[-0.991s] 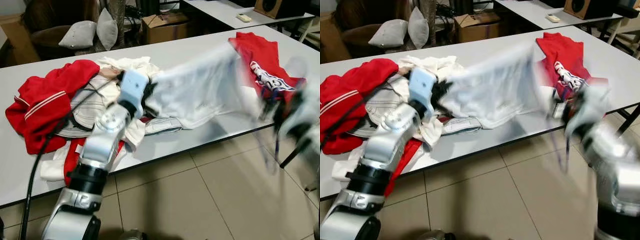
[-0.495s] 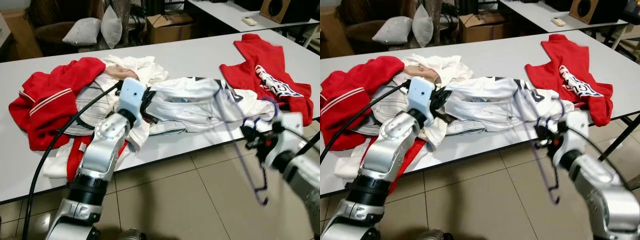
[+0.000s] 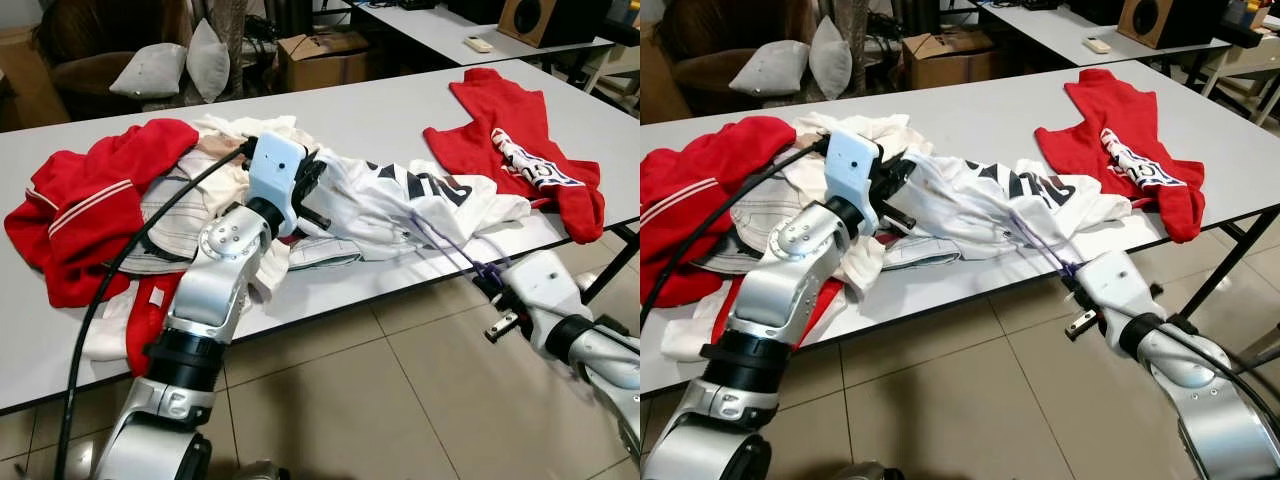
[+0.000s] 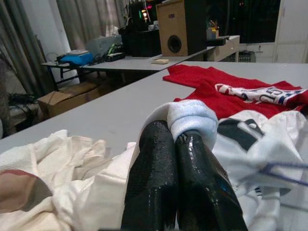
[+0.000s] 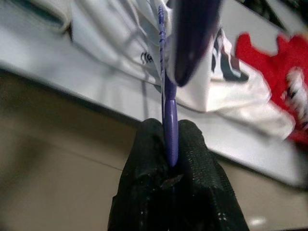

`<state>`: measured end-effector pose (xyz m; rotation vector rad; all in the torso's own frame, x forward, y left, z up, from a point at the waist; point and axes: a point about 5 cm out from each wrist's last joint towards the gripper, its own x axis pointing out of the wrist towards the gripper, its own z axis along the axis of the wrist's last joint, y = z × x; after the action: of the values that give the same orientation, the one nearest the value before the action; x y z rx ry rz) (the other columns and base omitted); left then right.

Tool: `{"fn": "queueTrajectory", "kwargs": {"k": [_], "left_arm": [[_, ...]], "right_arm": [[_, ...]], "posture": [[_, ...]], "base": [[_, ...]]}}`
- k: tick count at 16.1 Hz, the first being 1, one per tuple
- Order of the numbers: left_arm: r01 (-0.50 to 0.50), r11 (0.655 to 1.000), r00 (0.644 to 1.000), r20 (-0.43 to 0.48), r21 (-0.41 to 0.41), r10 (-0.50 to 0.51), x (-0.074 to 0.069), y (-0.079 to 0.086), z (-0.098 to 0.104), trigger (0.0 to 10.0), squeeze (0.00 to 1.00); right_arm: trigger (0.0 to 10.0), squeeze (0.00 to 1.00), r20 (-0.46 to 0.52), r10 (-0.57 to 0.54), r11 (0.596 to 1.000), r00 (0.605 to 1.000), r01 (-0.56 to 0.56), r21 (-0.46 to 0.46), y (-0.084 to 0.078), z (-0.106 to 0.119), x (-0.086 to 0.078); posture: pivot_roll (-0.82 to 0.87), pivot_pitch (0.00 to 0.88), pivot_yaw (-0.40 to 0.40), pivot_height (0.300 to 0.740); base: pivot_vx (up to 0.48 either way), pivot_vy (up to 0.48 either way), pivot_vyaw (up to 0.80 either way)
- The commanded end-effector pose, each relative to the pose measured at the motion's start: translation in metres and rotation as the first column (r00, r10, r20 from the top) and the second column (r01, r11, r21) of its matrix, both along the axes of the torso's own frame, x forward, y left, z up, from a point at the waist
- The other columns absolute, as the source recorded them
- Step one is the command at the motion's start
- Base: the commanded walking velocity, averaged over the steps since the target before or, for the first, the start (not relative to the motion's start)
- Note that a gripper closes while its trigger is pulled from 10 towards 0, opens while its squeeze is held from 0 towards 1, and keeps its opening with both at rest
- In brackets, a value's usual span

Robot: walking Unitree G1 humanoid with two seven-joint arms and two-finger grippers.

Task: Hang hanger

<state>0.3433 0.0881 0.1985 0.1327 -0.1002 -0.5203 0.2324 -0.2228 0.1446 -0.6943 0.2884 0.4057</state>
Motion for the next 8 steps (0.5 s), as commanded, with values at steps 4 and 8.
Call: {"fn": "queueTrajectory", "kwargs": {"k": [4, 8], "left_arm": [[-0.004, 0.997, 1.0, 0.015, -0.078, 0.006, 0.008, -0.001, 0.018, 0.0, 0.0], [-0.011, 0.996, 1.0, 0.022, -0.092, 0.013, 0.014, 0.004, 0.025, 0.0, 0.0]], "right_arm": [[10.0, 0.0, 0.188, 0.154, 0.944, 0.97, -0.088, -0.318, -0.004, 0.012, 0.001], [10.0, 0.0, 0.499, -0.127, 0.978, 0.857, 0.193, -0.083, -0.033, 0.054, 0.005]], "posture": [[0.02, 0.0, 0.034, 0.74], [0.02, 0.0, 0.038, 0.74]], "base": [[0.0, 0.0, 0.0], [0.0, 0.0, 0.0]]}}
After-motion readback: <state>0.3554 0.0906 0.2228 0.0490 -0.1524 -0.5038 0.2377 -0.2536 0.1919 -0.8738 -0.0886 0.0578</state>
